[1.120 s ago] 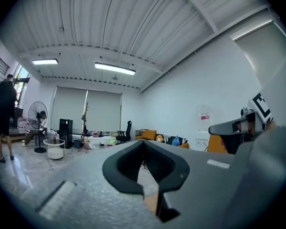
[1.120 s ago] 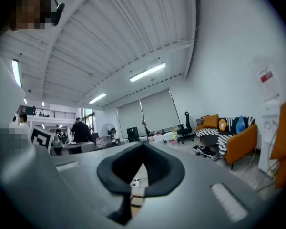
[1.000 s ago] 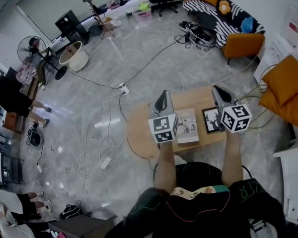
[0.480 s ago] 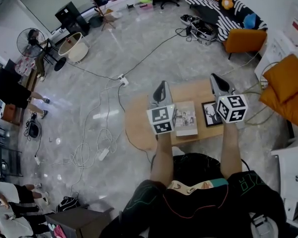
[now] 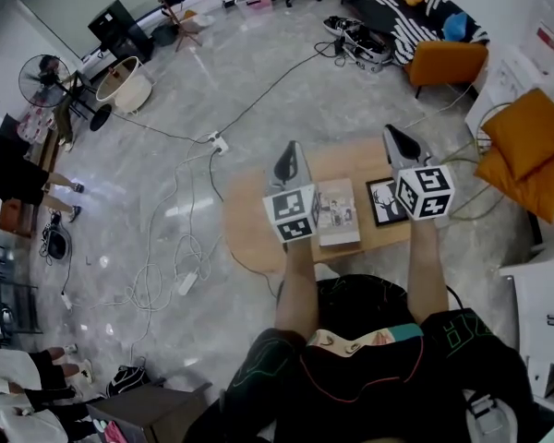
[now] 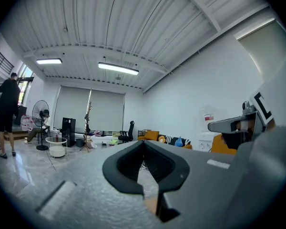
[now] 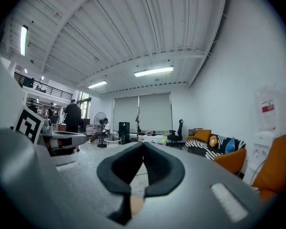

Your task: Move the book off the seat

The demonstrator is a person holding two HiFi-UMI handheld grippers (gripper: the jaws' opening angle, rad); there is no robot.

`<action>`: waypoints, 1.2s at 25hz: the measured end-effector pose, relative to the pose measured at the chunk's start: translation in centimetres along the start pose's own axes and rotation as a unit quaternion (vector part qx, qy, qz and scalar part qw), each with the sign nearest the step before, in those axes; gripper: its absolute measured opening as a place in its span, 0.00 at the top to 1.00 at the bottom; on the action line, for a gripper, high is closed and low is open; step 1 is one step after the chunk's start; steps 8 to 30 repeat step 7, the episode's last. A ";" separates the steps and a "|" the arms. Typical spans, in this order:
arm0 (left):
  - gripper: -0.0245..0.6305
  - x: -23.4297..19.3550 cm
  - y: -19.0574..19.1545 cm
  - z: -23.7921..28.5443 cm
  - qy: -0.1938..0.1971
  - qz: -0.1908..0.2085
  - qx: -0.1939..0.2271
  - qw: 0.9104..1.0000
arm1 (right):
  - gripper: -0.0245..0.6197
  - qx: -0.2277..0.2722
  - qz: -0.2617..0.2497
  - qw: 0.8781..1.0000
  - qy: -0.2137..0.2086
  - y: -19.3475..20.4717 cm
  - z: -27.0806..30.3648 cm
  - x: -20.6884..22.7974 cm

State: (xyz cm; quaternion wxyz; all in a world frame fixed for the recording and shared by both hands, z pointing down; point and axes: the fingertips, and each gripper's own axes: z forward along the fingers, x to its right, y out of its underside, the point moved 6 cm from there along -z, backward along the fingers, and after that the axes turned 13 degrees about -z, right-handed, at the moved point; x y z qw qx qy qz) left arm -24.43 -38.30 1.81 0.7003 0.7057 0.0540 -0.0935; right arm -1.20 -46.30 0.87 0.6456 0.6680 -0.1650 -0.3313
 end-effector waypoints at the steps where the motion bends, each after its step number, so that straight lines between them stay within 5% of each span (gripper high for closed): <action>1: 0.95 0.0 0.1 0.1 0.000 0.000 -0.002 1.000 | 0.96 0.000 -0.001 1.000 0.001 0.0 0.0 0.1; 30: 0.95 0.1 0.5 0.6 -0.002 -0.016 -0.009 1.000 | 0.96 0.005 -0.008 1.000 0.007 0.1 0.1 0.7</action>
